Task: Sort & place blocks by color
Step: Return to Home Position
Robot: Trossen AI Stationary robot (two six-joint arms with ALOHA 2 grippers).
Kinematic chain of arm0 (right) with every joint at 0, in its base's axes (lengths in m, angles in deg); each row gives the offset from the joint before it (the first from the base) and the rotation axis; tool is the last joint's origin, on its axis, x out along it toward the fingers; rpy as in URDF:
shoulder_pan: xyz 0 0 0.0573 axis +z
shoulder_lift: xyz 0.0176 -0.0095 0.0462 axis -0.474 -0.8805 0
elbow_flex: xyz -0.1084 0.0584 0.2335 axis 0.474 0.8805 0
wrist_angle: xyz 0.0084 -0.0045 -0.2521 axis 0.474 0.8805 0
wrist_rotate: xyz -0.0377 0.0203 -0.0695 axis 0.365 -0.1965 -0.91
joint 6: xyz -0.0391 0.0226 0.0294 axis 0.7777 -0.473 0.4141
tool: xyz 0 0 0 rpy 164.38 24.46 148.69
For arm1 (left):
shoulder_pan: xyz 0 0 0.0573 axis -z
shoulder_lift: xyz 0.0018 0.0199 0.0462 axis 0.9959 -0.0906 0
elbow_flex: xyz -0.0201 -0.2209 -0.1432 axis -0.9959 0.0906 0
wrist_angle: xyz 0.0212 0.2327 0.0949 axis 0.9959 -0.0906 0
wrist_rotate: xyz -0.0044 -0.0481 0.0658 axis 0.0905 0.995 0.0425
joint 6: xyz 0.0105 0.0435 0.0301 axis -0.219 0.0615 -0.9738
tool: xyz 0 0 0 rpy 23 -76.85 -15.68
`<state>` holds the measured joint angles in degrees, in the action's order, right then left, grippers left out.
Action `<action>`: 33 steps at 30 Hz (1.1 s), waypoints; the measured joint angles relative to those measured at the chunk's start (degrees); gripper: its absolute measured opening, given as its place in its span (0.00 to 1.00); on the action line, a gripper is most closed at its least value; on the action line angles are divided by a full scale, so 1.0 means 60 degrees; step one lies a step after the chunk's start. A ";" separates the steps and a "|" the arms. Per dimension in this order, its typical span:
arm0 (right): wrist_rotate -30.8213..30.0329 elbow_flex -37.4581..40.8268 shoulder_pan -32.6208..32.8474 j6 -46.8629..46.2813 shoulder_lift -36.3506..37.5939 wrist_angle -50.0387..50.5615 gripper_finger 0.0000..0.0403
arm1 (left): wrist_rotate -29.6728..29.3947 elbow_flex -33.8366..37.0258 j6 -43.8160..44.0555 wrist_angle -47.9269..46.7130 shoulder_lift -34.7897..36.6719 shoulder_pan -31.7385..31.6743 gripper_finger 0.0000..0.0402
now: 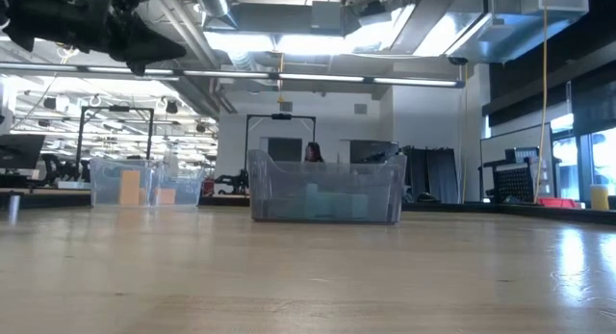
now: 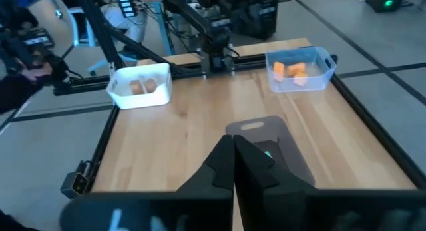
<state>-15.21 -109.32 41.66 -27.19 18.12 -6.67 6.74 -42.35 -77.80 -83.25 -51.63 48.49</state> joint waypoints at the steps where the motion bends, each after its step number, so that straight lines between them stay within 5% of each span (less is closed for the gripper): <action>1: 0.0021 0.0000 0.0000 -0.0035 -0.0021 -0.0007 0.00 | -0.0239 0.0095 -0.0124 0.0118 0.0003 0.0000 0.00; 11: 0.0028 0.0000 0.0000 0.0072 0.0000 -0.0115 0.00 | -0.0045 0.2609 0.0657 0.3583 0.0008 0.0000 0.00; 27: 0.0361 0.0001 -0.0002 0.0976 0.0142 0.0312 0.00 | -0.0082 0.2900 0.0654 0.3027 0.0007 -0.0004 0.00; 33: 0.0749 0.1377 -0.0004 0.1458 0.0678 -0.0942 0.00 | 0.1008 0.2900 0.0733 0.3877 0.0011 -0.0001 0.00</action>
<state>-10.71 -101.05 41.64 -18.45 22.19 -12.33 12.79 -24.95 -73.40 -59.99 -51.57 48.48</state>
